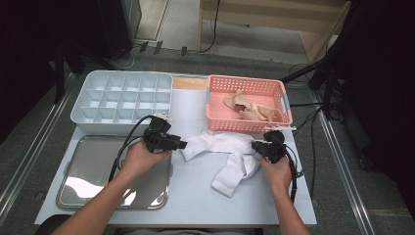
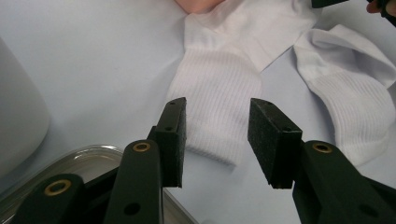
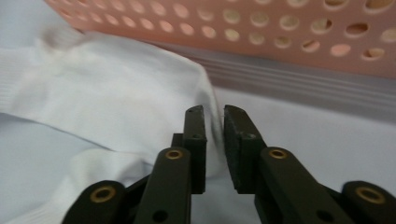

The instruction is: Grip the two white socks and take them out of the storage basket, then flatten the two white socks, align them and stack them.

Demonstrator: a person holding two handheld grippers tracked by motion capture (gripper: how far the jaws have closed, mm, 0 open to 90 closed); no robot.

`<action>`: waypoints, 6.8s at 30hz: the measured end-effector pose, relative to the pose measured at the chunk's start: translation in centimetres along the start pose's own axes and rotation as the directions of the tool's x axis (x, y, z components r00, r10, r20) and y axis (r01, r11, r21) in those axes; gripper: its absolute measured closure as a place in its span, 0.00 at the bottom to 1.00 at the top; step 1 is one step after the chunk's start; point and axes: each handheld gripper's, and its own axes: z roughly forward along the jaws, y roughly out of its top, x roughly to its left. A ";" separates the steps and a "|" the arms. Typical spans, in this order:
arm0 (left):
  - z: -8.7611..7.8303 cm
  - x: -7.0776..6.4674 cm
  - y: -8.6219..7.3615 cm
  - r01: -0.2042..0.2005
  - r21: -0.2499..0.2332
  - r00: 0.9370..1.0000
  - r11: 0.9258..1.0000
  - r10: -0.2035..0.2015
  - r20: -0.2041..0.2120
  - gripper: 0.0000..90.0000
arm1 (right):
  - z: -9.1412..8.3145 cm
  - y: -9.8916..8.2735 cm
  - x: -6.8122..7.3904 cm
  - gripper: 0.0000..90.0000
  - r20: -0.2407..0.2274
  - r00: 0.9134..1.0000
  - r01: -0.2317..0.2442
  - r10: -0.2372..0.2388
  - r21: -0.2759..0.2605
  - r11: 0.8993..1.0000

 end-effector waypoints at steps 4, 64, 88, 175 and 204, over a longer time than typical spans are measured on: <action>-0.1 -0.2 0.0 -0.007 0.001 1.000 1.000 0.007 0.008 0.63 | -1.3 0.0 0.8 0.84 -0.039 0.999 0.024 -0.025 -0.017 1.000; 1.2 -1.8 0.1 -0.028 0.017 0.999 0.999 0.027 0.038 0.57 | -0.5 -5.2 6.9 0.96 -0.119 0.964 0.245 -0.237 0.053 0.968; 0.2 -1.5 0.1 -0.019 -0.017 0.999 1.000 0.020 0.026 0.57 | -1.0 1.1 9.3 0.98 -0.239 0.957 0.140 -0.162 -0.107 0.984; 3.9 -4.2 0.9 -0.143 0.052 0.987 0.988 0.138 0.083 0.96 | -1.8 -2.0 3.3 0.97 -0.139 0.985 0.101 -0.100 -0.005 0.995; 1.8 0.1 0.5 -0.025 0.110 1.000 0.994 0.025 0.003 0.79 | 0.3 -0.7 3.2 0.80 -0.149 0.986 0.077 -0.078 -0.009 0.997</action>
